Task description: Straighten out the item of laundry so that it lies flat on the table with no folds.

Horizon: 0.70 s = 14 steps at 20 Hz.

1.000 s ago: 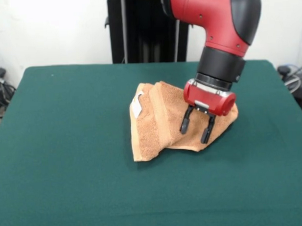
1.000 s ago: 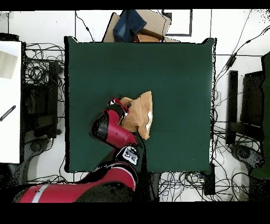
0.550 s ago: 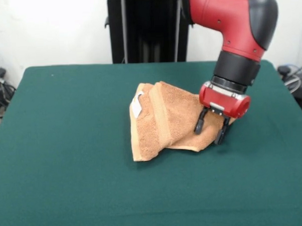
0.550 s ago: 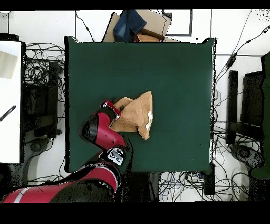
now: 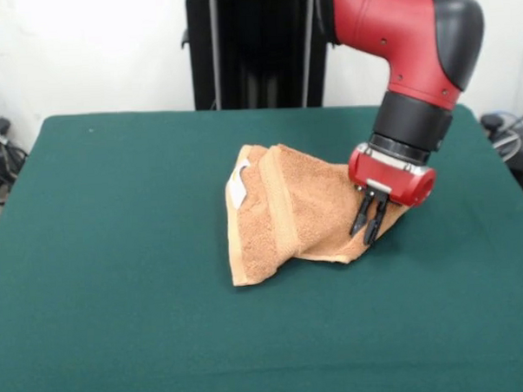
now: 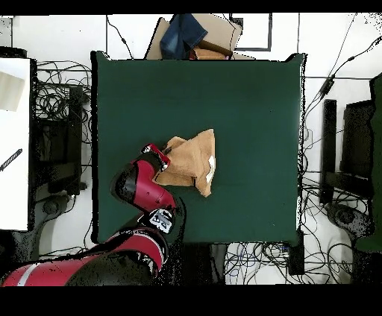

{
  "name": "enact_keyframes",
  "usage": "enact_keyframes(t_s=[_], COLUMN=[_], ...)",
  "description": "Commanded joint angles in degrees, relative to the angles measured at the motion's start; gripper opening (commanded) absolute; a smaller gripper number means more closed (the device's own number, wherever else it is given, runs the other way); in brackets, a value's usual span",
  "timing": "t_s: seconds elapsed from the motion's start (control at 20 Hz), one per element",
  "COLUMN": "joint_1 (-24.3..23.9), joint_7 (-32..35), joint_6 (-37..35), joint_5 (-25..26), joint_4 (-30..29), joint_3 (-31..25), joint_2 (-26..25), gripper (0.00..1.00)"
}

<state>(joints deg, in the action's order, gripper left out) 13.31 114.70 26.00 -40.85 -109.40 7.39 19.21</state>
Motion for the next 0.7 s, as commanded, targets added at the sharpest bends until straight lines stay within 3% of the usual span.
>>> enact_keyframes(t_s=[0.05,0.7], joint_1=[-1.17,-5.32], joint_7=[17.5,18.74], joint_6=[0.68,0.4], joint_5=[-1.6,3.51], joint_4=[-1.11,-1.21], joint_3=[-4.19,-6.76], joint_2=[-0.87,0.19], gripper=[0.0,0.0])
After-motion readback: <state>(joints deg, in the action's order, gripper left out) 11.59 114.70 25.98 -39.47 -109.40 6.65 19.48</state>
